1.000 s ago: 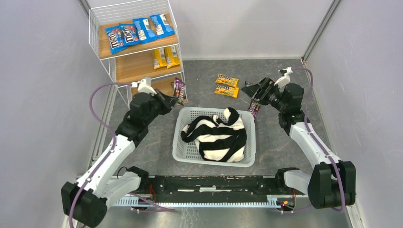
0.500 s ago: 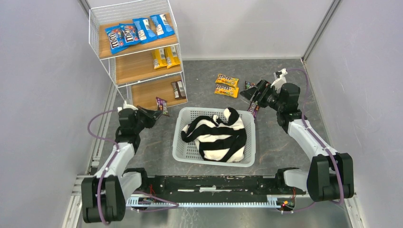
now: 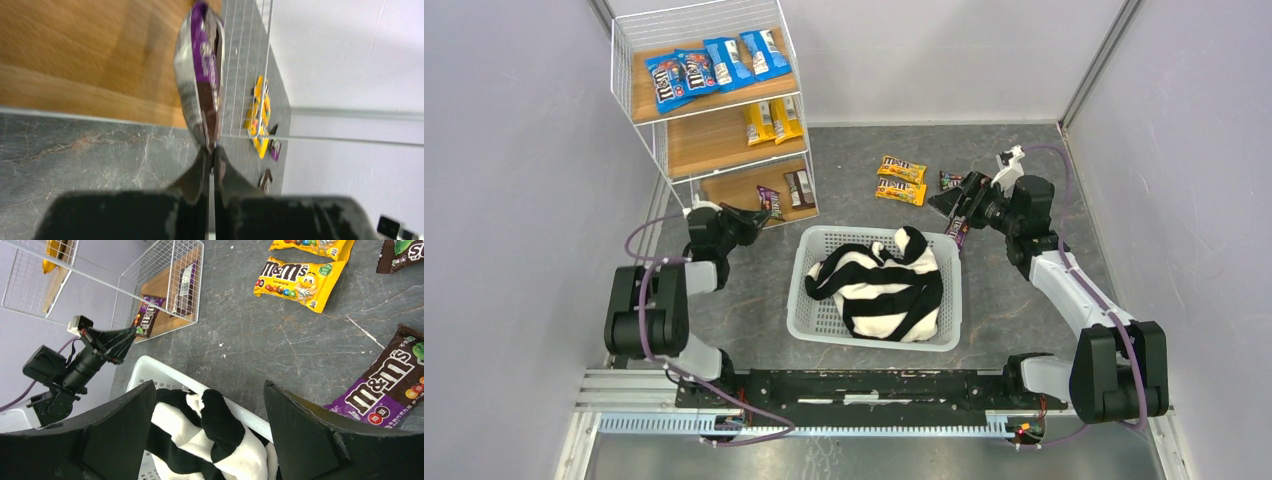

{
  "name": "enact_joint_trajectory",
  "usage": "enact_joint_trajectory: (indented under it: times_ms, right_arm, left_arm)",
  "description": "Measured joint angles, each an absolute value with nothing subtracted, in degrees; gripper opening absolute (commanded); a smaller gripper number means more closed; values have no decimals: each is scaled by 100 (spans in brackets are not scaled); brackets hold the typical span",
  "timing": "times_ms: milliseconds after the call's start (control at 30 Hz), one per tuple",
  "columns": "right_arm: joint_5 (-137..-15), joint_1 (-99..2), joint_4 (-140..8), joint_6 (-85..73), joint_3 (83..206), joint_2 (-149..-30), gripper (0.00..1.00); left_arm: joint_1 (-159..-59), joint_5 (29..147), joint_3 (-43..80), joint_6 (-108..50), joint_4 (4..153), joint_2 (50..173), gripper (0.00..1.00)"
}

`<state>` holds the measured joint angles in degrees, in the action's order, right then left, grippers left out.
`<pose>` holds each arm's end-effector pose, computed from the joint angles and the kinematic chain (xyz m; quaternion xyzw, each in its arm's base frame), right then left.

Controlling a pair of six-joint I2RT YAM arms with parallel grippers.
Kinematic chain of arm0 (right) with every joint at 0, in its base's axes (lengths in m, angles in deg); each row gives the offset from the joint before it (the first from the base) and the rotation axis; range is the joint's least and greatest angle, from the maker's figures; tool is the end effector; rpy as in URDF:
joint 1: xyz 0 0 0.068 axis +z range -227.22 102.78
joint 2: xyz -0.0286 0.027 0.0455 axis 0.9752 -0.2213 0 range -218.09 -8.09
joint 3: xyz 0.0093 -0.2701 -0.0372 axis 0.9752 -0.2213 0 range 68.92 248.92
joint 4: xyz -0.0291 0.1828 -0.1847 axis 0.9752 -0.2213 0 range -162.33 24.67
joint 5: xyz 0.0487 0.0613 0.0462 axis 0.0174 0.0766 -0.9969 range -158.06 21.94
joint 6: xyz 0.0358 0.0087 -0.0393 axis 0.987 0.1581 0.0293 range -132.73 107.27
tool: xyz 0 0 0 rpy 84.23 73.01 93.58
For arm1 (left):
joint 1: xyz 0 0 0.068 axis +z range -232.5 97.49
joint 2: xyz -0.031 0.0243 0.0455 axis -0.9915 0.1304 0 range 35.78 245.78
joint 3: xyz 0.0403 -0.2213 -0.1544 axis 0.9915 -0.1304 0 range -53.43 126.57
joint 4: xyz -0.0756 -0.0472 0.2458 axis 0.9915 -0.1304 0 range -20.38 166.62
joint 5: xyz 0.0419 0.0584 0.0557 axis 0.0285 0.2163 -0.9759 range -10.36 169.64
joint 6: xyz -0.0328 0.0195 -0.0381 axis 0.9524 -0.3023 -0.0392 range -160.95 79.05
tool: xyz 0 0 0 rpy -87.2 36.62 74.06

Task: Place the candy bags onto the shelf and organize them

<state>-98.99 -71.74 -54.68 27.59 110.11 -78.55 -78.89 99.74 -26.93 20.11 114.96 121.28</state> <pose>0.2708 0.0442 0.2615 0.0859 0.7934 0.4183 0.4337 0.2777 0.0053 0.1598 -0.3492 0.7373 -0.3951 0.4223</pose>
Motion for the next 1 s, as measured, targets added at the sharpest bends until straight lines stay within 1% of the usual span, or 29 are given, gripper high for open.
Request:
enact_joint_trajectory:
  times_ms: [233,267,333,367,433,467,533,633,767,867,900,1000]
  right_arm:
    - [-9919,-7205,-5579,2636,11018,-7857,86]
    - [-9921,-7216,-5601,2615,11018,-7857,86]
    - [-9932,-7242,-5629,2588,11018,-7857,86]
    - [-9934,-7255,-5643,2575,11018,-7857,86]
    - [-9941,-7275,-5649,2551,11018,-7857,86]
    - [-9947,-7286,-5649,2540,11018,-7855,86]
    - [-9958,-7299,-5651,2529,11018,-7857,86]
    - [-9969,-7323,-5662,2512,11018,-7857,86]
    - [-10000,-7327,-5669,2492,11018,-7857,86]
    - [-10024,-7336,-5669,2490,11018,-7855,86]
    - [-10035,-7338,-5667,2490,11018,-7857,86]
    - [-10061,-7347,-5667,2490,11018,-7855,86]
  left_arm:
    - [-7939,9930,-2122,2129,11809,13144,3]
    - [-7939,9930,-2061,2136,11820,13236,6]
    - [-7937,9930,-1937,2177,11840,13389,15]
    - [-7937,9921,-1884,2210,11840,13450,17]
    - [-7939,9902,-1860,2256,11826,13474,27]
    - [-7939,9897,-1854,2276,11822,13474,31]
    - [-7943,9882,-1836,2324,11772,13474,35]
    - [-7954,9795,-1812,2370,11558,13474,46]
    - [-7952,9620,-1821,2437,11114,13409,54]
    - [-7954,9559,-1878,2474,10935,13240,55]
    - [-7954,9545,-1899,2485,10917,13192,53]
    - [-7954,9482,-1943,2542,10904,13107,42]
